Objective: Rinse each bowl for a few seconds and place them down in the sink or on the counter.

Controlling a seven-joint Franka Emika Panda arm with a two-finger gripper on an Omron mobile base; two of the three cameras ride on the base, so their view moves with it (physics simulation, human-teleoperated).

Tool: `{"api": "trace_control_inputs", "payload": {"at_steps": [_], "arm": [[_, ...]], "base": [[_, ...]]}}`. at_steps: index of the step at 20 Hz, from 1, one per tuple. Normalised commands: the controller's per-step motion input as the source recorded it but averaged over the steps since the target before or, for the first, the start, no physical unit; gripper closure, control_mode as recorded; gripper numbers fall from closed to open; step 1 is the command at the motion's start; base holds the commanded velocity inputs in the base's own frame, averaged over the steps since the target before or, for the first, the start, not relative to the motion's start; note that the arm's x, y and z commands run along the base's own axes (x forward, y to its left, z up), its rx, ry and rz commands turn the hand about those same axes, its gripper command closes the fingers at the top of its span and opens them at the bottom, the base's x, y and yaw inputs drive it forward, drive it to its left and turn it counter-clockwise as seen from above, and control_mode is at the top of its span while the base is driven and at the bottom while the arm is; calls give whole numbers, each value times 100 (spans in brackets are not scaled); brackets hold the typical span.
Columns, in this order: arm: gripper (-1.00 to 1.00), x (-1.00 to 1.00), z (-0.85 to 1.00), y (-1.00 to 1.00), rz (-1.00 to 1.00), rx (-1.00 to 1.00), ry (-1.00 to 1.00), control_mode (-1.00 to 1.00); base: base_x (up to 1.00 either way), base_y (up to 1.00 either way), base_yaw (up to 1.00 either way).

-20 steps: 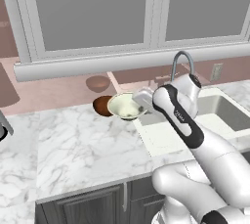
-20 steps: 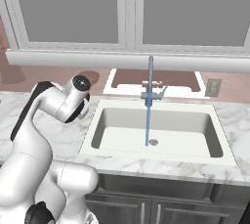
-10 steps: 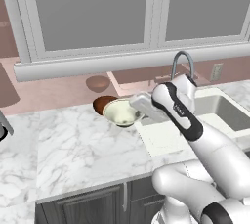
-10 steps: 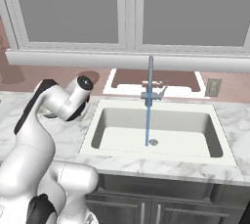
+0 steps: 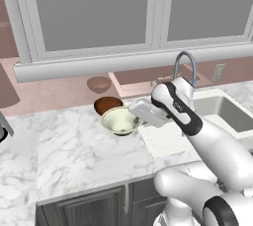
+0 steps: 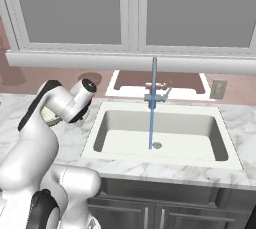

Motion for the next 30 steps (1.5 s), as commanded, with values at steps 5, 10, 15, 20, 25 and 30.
{"api": "trace_control_inputs", "payload": {"at_steps": [5,10,15,20,25,30], "arm": [[100,0,-23,16,7,1,3,-100],[100,0,-25,15,7,1,3,-100],[100,0,-25,13,7,1,2,-100],[100,0,-23,5,7,1,0,-100],[100,0,-25,0,8,0,0,-100],[100,1,-21,0,7,0,0,-100]], "base": [[0,0,0],[0,0,0],[0,0,0],[0,0,0],[0,0,0],[0,0,0]]}}
